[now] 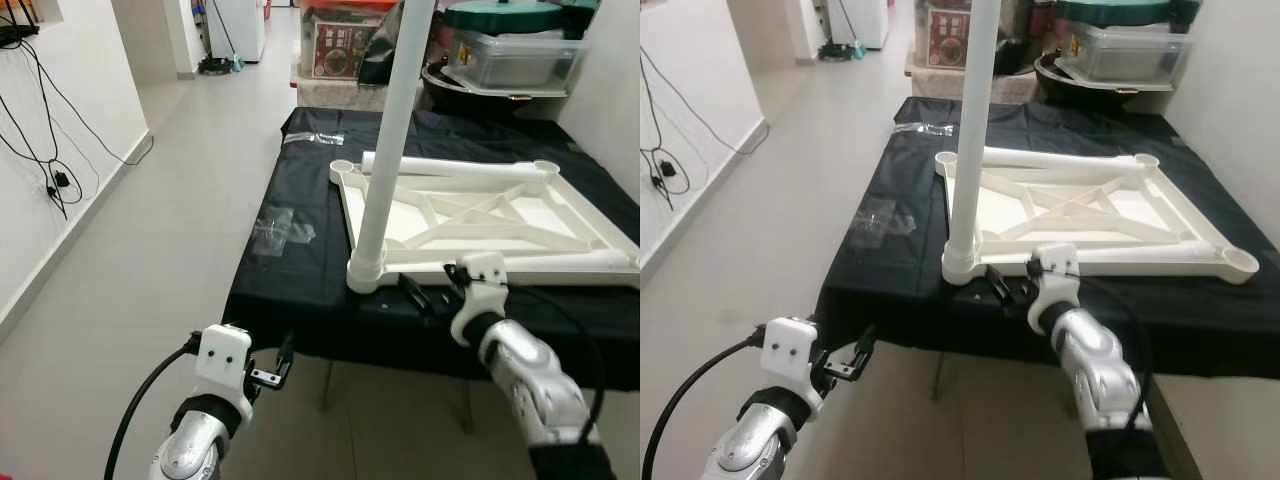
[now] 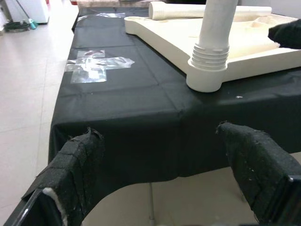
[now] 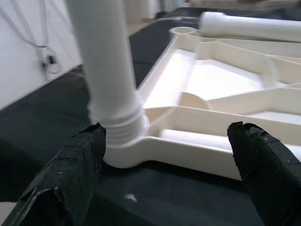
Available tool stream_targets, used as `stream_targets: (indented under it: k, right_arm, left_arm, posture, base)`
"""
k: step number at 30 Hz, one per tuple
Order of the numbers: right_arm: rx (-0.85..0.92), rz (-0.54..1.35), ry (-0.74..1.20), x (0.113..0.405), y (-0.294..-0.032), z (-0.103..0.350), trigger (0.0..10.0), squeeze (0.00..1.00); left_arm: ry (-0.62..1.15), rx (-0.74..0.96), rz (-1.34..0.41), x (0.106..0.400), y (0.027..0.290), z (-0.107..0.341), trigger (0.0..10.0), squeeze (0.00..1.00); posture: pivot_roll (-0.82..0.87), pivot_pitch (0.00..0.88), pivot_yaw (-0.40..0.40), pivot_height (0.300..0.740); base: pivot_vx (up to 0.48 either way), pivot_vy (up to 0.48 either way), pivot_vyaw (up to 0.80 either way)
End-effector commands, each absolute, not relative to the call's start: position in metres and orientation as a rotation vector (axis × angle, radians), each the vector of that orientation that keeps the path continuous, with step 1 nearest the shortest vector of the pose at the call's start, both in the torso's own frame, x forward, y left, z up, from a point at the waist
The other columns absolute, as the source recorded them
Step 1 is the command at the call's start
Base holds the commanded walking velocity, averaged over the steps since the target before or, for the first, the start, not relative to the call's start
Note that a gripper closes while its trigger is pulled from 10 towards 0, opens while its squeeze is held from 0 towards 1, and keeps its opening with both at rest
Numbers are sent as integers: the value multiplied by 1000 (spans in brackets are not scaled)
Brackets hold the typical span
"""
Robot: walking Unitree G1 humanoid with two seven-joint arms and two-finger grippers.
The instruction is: Building children table
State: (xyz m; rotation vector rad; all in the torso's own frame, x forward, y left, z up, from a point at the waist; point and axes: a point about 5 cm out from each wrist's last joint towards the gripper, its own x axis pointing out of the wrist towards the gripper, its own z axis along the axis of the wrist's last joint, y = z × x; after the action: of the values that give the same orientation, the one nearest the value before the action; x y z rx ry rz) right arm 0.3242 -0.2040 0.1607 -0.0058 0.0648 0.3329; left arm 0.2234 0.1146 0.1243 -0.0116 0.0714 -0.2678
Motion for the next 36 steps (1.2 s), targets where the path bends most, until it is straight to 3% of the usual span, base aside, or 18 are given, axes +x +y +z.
stream_targets:
  k: [1, 5, 8, 9, 18, 19, 21, 22, 36]
  right_arm:
    - [29, 429, 71, 330, -203, 167, 10000, 0]
    - [20, 652, 58, 340, -194, 186, 10000, 0]
    - [-10, 714, 51, 343, -194, 192, 10000, 0]
    - [-19, 734, 41, 346, -195, 197, 10000, 1000]
    - [-76, 789, 35, 357, -212, 216, 10000, 973]
    - [-82, 789, 34, 359, -214, 218, 10000, 459]
    - [-86, 789, 33, 360, -216, 219, 10000, 459]
    - [-88, 788, 33, 362, -217, 220, 10000, 0]
    - [-92, 815, -24, 381, -204, 235, 10000, 0]
  left_arm:
    - [61, 8, -292, 219, 114, 128, 10000, 0]
    - [46, 30, -325, 211, 110, 133, 10000, 0]
    - [45, 42, -341, 208, 108, 135, 10000, 0]
    - [45, 44, -348, 206, 107, 135, 10000, 0]
    - [55, 37, -362, 200, 106, 137, 10000, 0]
    - [58, 37, -363, 200, 106, 137, 10000, 0]
    - [60, 36, -364, 200, 106, 137, 10000, 0]
    - [62, 37, -364, 199, 106, 137, 10000, 0]
    - [68, 39, -373, 198, 104, 137, 10000, 0]
  posture:
    - [71, 175, -55, 740]
    - [83, 200, -51, 740]
    - [84, 203, -52, 740]
    - [91, 215, -50, 740]
    - [93, 235, -51, 740]
    - [93, 235, -51, 740]
    - [93, 235, -51, 740]
    - [93, 235, -50, 740]
    - [98, 222, -53, 740]
  base:
    - [0, 0, 0]
    - [0, 0, 0]
    - [0, 0, 0]
    - [0, 0, 0]
    - [0, 0, 0]
    - [0, 0, 0]
    - [0, 0, 0]
    - [0, 0, 0]
    - [0, 0, 0]
